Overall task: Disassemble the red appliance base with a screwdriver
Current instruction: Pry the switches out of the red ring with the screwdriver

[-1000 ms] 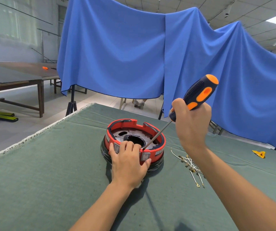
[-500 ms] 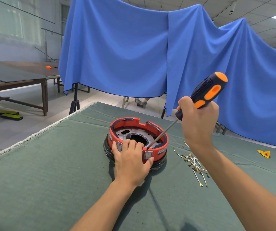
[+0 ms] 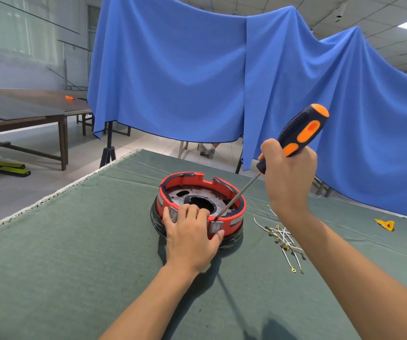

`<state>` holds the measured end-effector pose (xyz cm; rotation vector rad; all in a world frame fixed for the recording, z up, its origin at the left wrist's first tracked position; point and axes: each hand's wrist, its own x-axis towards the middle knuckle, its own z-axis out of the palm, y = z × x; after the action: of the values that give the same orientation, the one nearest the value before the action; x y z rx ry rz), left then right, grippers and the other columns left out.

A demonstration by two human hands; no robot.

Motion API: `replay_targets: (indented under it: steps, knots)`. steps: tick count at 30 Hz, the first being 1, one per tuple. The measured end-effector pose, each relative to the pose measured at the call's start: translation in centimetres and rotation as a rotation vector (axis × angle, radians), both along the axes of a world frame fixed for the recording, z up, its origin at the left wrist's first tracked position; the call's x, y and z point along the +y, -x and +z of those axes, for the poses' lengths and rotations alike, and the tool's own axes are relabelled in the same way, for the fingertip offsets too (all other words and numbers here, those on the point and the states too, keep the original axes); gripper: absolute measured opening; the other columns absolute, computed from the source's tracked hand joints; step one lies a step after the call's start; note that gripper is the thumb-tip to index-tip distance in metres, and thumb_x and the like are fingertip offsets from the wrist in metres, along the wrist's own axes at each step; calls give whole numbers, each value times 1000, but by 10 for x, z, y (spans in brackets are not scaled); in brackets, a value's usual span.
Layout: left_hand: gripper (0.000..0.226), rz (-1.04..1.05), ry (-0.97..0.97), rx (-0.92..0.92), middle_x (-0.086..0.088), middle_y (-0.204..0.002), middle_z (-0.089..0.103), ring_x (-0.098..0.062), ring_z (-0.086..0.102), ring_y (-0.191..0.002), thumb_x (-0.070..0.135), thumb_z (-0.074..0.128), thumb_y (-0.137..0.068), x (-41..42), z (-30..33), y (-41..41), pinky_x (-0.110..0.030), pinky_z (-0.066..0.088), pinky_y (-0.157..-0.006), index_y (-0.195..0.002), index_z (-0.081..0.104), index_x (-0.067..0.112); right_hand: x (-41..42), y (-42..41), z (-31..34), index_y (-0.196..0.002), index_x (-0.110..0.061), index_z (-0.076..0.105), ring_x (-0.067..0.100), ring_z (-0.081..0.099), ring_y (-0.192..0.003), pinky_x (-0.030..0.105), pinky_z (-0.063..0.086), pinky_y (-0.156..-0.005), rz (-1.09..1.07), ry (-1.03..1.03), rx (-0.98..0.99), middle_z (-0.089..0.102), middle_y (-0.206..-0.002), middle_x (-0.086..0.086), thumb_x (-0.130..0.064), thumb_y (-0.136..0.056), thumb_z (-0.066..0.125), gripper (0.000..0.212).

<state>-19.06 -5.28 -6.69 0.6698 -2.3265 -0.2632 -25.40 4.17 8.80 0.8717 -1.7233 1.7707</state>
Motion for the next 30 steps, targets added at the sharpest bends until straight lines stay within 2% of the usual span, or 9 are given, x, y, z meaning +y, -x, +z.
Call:
replay_targets:
  steps: [2, 5, 8, 10, 13, 18, 22, 26, 30]
  knots:
    - [46, -4, -6, 5, 10, -121, 50, -14, 35, -125, 61, 45, -83, 0, 0, -1, -51, 8, -112, -116, 53, 29, -3, 6, 2, -65, 9, 48, 29, 51, -50, 42, 50, -52, -10, -14, -29, 53, -53, 21, -24, -67, 55, 34]
    - [47, -8, -8, 8, 10, -121, 50, -15, 35, -125, 61, 46, -83, 0, 0, 0, -52, 8, -112, -117, 53, 29, -7, 21, 7, -66, 8, 50, 18, 48, -48, 37, 47, -54, -38, -57, -105, 53, -47, 5, -27, -68, 54, 35]
    - [47, -7, -8, 3, 10, -121, 49, -14, 34, -125, 61, 45, -83, 0, 0, -1, -51, 8, -112, -117, 53, 30, -11, 38, 9, -63, -6, 52, 18, 49, -49, 36, 46, -58, -67, -111, -207, 49, -42, -6, -28, -70, 55, 24]
    - [47, -6, -10, -2, 11, -121, 49, -14, 34, -126, 62, 45, -83, 0, 0, -1, -51, 8, -112, -118, 52, 30, -13, 46, 11, -61, -14, 47, 18, 48, -51, 35, 44, -58, -78, -156, -245, 49, -46, -5, -31, -70, 54, 20]
    - [47, -6, -10, -14, 12, -122, 48, -12, 33, -126, 62, 44, -83, 1, 0, -2, -50, 6, -112, -119, 51, 31, -21, 55, 15, -64, -16, 47, 16, 51, -50, 32, 43, -58, -66, -216, -265, 51, -53, -1, -33, -71, 53, 19]
    - [46, -17, -19, -10, 14, -120, 48, -10, 33, -124, 63, 44, -83, -1, 0, -3, -49, 6, -112, -118, 51, 34, -44, 66, 20, -55, -20, 37, 27, 64, -66, 29, 39, -58, -71, -287, -235, 44, -52, -3, -33, -75, 56, 30]
    - [45, -27, -32, 5, 14, -118, 50, -11, 35, -122, 63, 47, -82, 0, 3, -4, -49, 7, -113, -116, 53, 33, -61, 73, 22, -55, -20, 38, 22, 53, -59, 27, 36, -54, -70, -354, -226, 46, -53, -4, -32, -74, 54, 28]
    - [42, -36, -24, 20, 14, -112, 52, -12, 39, -119, 63, 48, -81, 1, 2, -6, -48, 11, -113, -109, 56, 32, -77, 82, 16, -57, -19, 40, 21, 55, -62, 28, 38, -55, -4, -424, -235, 55, -59, 1, -33, -76, 55, 27]
    - [42, -42, -25, 42, 15, -108, 53, -11, 41, -115, 64, 47, -79, 1, 2, -7, -47, 14, -113, -105, 57, 32, -85, 85, 12, -60, -18, 42, 19, 50, -60, 27, 39, -53, 81, -423, -222, 46, -54, -2, -29, -80, 58, 28]
